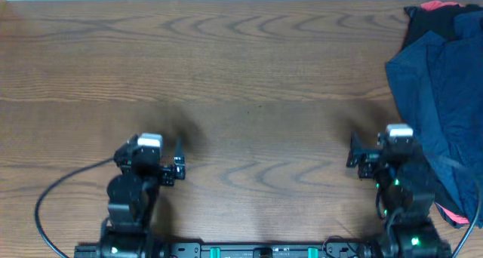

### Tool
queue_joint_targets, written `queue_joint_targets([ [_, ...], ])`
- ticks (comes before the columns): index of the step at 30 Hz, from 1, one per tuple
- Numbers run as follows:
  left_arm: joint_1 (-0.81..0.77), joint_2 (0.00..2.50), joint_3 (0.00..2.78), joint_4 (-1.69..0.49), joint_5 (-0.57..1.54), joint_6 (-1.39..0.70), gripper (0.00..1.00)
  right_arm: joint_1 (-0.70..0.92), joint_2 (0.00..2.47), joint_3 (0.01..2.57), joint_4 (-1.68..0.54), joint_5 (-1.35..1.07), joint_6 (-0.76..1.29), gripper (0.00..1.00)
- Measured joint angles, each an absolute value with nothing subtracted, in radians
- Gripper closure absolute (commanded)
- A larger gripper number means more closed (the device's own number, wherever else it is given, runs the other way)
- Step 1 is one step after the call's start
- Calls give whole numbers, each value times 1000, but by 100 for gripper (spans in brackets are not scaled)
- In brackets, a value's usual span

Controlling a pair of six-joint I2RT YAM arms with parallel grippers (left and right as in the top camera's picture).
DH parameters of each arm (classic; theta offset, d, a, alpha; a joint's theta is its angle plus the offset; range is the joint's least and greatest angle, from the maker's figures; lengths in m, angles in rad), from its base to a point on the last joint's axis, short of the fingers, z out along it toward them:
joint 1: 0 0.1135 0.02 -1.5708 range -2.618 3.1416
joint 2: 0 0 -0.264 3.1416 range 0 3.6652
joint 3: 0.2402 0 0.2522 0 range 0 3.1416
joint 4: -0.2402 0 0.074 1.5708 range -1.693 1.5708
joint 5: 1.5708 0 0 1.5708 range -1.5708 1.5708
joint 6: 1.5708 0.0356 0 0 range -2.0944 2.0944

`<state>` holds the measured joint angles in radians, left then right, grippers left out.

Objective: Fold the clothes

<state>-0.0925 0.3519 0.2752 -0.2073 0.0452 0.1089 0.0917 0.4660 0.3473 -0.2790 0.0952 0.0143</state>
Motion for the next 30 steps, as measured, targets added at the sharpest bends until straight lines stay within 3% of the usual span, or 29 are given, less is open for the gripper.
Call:
queue_joint_targets([
  [11, -93, 758, 671, -583, 55, 101, 2, 87, 1031, 785, -568, 105, 15, 1],
  [21, -93, 829, 752, -651, 171, 95, 2, 73, 1249, 887, -468, 76, 57, 1],
  [30, -93, 829, 752, -655, 185, 75, 2, -119, 1395, 888, -398, 290, 157, 1],
])
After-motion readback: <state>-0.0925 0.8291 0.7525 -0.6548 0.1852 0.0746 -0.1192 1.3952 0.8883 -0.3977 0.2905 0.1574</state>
